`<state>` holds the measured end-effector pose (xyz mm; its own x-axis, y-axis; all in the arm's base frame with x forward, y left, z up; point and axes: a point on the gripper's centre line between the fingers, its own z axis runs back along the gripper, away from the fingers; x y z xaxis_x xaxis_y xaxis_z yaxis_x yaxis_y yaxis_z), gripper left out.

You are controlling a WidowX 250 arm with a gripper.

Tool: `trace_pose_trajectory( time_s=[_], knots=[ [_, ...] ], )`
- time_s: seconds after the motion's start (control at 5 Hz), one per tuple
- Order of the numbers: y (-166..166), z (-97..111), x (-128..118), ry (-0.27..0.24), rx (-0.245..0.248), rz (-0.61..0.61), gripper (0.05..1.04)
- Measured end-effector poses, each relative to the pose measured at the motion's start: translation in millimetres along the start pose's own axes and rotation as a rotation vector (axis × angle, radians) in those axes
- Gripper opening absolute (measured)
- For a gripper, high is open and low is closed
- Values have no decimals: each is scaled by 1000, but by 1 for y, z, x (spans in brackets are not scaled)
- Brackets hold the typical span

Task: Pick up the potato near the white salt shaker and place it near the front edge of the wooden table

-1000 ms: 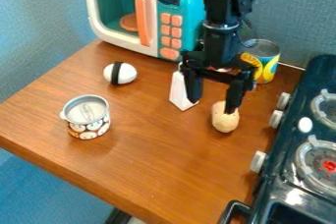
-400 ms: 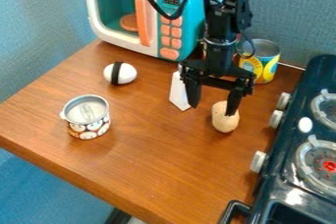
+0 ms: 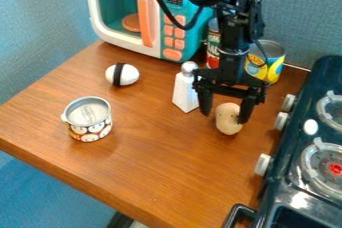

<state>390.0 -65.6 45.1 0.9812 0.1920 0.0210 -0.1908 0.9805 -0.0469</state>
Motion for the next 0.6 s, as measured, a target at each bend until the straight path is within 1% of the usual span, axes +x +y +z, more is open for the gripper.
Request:
trace_pose_trajectory(
  time_s=[0.2,0.4,0.6],
  knots=[
    [-5,-5,1,2,-14,15,1001],
    [-9,-13,3,19,-32,20,964],
    [-12,-18,6,35,-34,32,739]
  ],
)
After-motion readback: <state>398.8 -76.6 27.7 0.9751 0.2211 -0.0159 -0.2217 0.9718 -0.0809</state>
